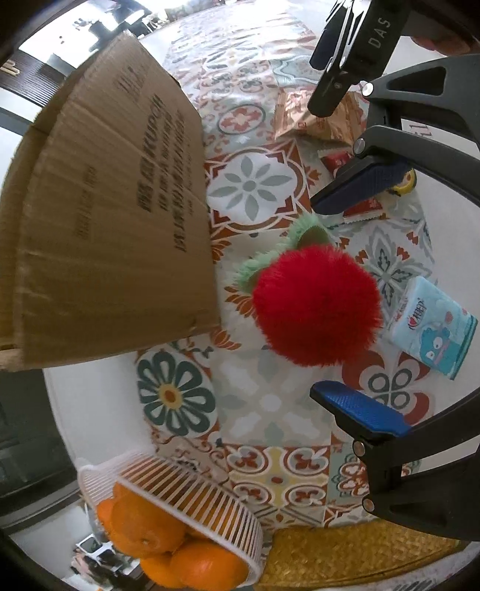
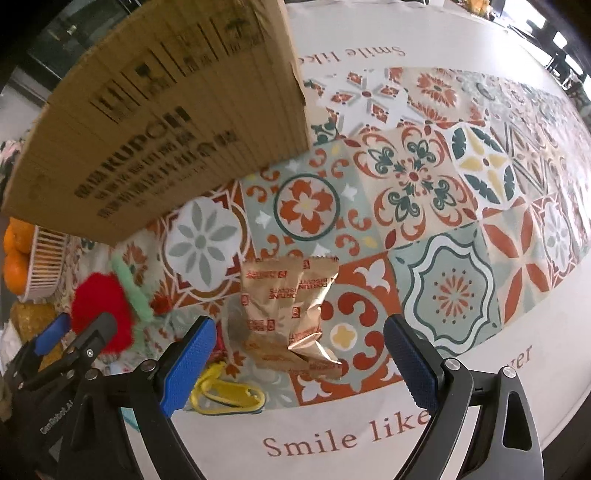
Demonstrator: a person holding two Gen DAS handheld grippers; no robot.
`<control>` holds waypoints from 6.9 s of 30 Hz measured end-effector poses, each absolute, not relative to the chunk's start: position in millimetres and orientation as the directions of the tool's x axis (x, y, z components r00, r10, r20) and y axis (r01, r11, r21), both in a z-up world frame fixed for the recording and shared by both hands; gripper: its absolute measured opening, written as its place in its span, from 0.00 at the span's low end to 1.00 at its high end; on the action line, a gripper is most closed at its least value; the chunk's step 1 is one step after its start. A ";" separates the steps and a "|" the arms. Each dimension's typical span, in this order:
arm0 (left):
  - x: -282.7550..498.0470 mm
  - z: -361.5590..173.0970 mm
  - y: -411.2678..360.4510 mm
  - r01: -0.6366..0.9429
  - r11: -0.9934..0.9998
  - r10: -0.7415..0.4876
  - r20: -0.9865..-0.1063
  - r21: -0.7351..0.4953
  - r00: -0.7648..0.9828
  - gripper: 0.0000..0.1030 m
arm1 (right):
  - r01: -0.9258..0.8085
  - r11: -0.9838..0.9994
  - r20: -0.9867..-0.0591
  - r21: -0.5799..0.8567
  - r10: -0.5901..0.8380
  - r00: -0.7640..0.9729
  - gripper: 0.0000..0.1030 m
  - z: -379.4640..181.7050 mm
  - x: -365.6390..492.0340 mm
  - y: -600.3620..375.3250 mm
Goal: Organize soft objects
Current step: 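Grasp the biscuit packet with the right tool while the left tool grasps the red pompom, then carry the biscuit packet and red pompom over the box and release them inside, then withdraw both tools and approach the blue tissue pack and yellow clip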
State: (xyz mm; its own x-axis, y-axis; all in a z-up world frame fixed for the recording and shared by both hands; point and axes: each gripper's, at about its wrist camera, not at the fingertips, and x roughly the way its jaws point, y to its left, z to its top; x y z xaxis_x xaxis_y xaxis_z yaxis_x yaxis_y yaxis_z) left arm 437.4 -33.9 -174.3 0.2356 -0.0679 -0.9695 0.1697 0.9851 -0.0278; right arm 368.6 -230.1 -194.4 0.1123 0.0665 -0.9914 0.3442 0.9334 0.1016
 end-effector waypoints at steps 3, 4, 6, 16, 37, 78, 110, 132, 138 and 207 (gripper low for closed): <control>440.9 -184.2 -33.3 0.164 0.986 -0.077 -0.973 -0.041 0.216 0.88 | 0.344 0.935 -0.994 0.083 0.054 0.092 0.91 -201.9 368.3 -228.9; 442.2 -188.0 -33.1 0.162 0.986 -0.080 -0.975 -0.046 0.208 0.87 | 0.344 0.935 -0.995 0.080 0.053 0.089 0.90 -204.4 368.1 -228.3; 444.9 -193.8 -33.1 0.157 0.986 -0.081 -0.977 -0.050 0.199 0.80 | 0.341 0.937 -0.996 0.074 0.051 0.076 0.90 -209.6 367.6 -226.1; 451.7 -214.1 -28.6 0.116 0.987 -0.131 -0.981 -0.115 0.144 0.50 | 0.349 0.935 -0.998 0.061 0.050 0.040 0.78 -228.3 368.2 -222.0; 401.8 -167.3 -29.5 0.165 0.976 -0.183 -0.952 -0.145 0.245 0.31 | 0.300 0.940 -0.983 0.161 0.126 0.131 0.45 -216.9 357.5 -230.2; 378.0 7.9 -35.2 0.256 0.957 -0.271 -0.749 -0.139 0.605 0.31 | 0.064 0.958 -0.814 0.280 0.202 0.545 0.45 -23.7 345.5 -217.1; 435.3 55.8 -44.2 0.276 0.955 -0.272 -0.671 -0.104 0.689 0.31 | -0.049 0.966 -0.706 0.254 0.220 0.673 0.45 35.4 410.0 -218.3; 513.4 7.4 -49.3 0.276 0.958 -0.239 -0.761 -0.082 0.603 0.32 | -0.075 0.977 -0.779 0.202 0.207 0.592 0.45 1.1 483.2 -213.7; 529.6 -18.1 -52.6 0.282 0.955 -0.236 -0.804 -0.090 0.545 0.32 | -0.087 0.976 -0.802 0.198 0.213 0.558 0.45 -21.4 502.3 -211.8; 364.4 -22.8 4.9 0.181 0.983 -0.070 -0.814 0.044 0.577 0.84 | -0.134 0.976 -0.844 0.170 0.215 0.492 0.72 -47.8 386.7 -161.8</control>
State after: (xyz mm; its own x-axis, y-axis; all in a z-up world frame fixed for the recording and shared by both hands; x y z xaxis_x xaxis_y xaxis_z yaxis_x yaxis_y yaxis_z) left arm 364.4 4.9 -22.8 0.5773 -0.0698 -0.8136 0.1806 0.9826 0.0438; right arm 386.7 -161.8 -47.8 0.4917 0.2146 -0.8439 -0.1339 0.9763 0.1703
